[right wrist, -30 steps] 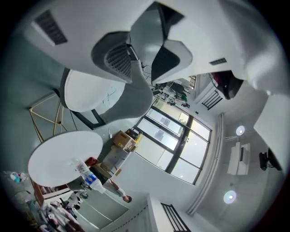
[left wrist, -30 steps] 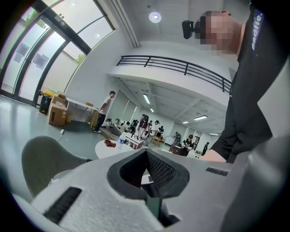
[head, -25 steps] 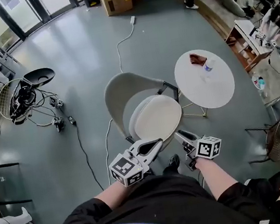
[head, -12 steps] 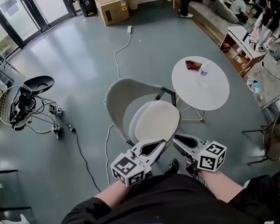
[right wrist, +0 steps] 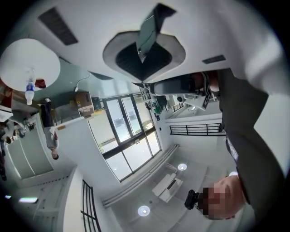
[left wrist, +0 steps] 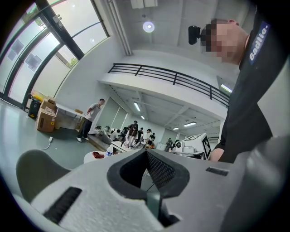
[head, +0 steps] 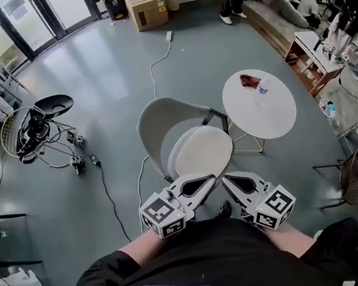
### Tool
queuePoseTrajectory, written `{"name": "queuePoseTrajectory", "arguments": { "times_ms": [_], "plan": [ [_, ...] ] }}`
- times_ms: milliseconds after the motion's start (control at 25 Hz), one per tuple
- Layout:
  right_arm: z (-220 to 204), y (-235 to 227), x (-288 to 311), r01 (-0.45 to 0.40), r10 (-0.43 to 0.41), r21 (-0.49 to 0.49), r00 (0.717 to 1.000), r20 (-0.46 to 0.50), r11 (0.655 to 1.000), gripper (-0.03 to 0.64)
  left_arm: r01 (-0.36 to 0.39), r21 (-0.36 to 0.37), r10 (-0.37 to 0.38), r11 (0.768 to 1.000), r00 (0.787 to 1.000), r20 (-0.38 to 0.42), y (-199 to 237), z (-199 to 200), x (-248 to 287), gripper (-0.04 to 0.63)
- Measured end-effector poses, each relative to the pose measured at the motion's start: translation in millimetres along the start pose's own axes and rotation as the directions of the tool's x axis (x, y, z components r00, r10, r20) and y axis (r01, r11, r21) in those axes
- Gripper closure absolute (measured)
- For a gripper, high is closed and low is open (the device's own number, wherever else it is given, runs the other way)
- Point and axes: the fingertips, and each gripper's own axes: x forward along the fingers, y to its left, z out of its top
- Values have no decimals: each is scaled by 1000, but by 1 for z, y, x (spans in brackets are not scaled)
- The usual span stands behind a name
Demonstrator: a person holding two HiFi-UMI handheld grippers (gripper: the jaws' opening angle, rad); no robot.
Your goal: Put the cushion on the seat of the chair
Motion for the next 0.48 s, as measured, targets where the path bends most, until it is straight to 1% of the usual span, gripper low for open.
{"name": "queuePoseTrajectory", "arguments": {
  "times_ms": [320, 480],
  "plan": [
    [0, 8, -4, -12, 13, -14, 1000, 11, 1000, 589, 5, -5, -5, 1000, 1000, -8, -8, -3, 1, 580],
    [-2, 8, -2, -13, 13, -10, 1000, 10, 1000, 589, 19, 15, -19, 1000, 1000, -16, -11, -6, 2, 580]
  ]
}}
